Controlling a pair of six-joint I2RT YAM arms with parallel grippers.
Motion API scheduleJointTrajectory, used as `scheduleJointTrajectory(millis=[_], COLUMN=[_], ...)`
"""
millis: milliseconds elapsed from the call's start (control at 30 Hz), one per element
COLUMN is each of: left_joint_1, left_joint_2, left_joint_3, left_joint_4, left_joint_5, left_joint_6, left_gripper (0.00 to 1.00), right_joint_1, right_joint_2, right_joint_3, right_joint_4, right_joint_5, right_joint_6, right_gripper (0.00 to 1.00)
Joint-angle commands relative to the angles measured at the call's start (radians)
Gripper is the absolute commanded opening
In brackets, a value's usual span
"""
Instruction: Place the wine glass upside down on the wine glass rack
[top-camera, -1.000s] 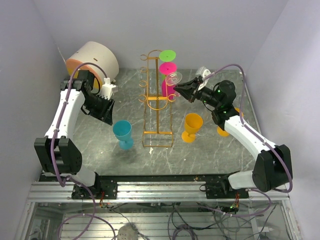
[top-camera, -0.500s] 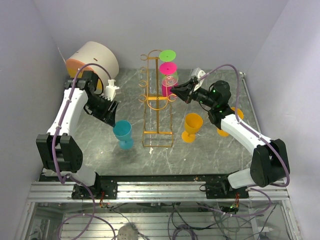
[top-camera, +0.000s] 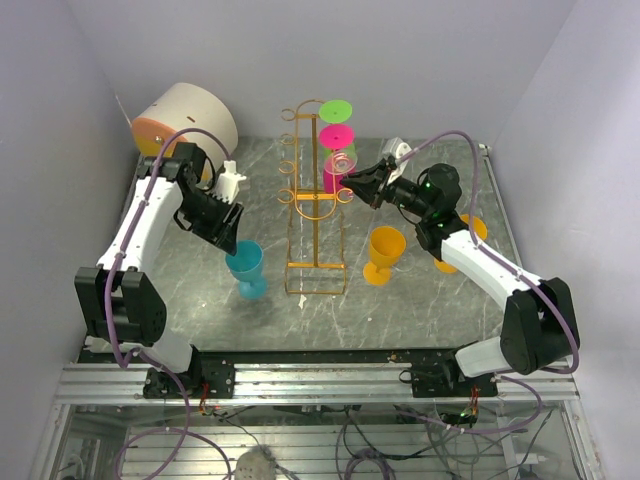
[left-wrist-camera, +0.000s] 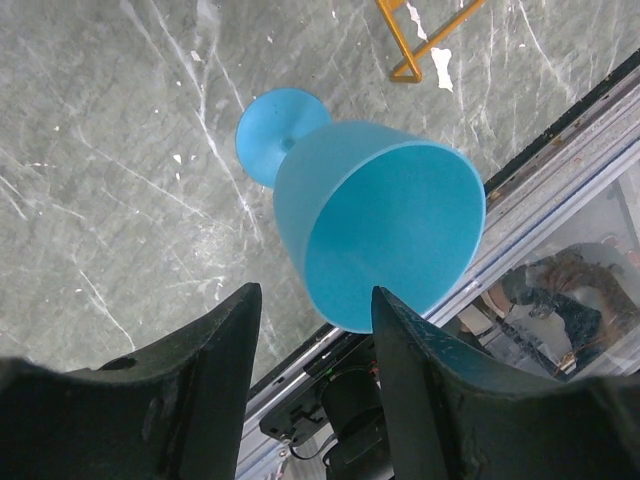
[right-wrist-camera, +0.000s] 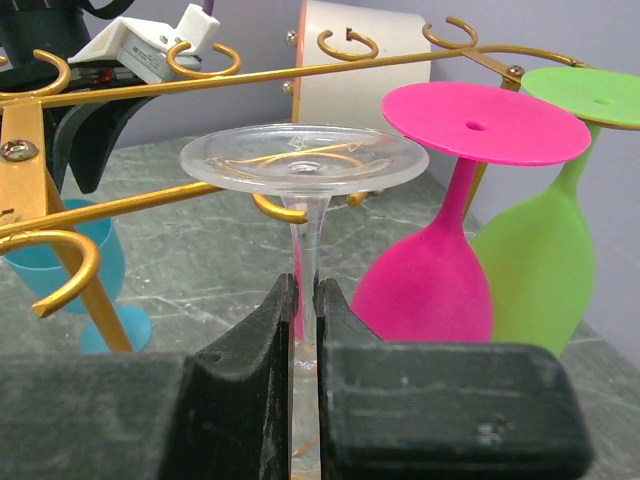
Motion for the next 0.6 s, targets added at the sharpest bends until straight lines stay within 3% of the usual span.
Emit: scheduleJointTrajectory(millis=[0, 33, 100, 233, 433, 567], left_joint_1=[-0.023, -0.027, -0.038, -0.057, -0.066, -0.068], left_joint_2=[0.004, 0.001, -0.006, -0.015, -0.021, -0.025], left_joint_3=[-0.012, -0.017, -0.028, -0.051, -0.061, -0.067], left_joint_4=[0.043, 0.052, 0.067, 0.094, 0.117, 0.123], left_joint_5=[-0.017, -0.031, -0.064, -0.109, -0.136, -0.147], left_joint_6=[-0.033, -0.039, -0.049, -0.065, -0.077, -0.078], left_gripper=[0.58, 0.57, 0.56, 0.51, 0.40, 0.32], right_joint_1=[0.005, 0.005, 0.005, 0.005, 0.005, 0.005], right_joint_2=[-0.024, -0.028, -0.034, -0.044, -0.074, -0.106], right_joint_3=[-0.007, -0.006, -0.003, -0.001, -0.015, -0.023], right_joint_4=[0.046, 0.036, 0.011, -0.018, -0.020, -0.053], right_joint_5=[0.018, 0.023, 0.031, 0.042, 0.049, 0.068], right_joint_6=[0.010, 0.010, 0.003, 0.002, -0.005, -0.025], right_gripper=[0.00, 0.01, 0.20, 0.40, 0.50, 0.63])
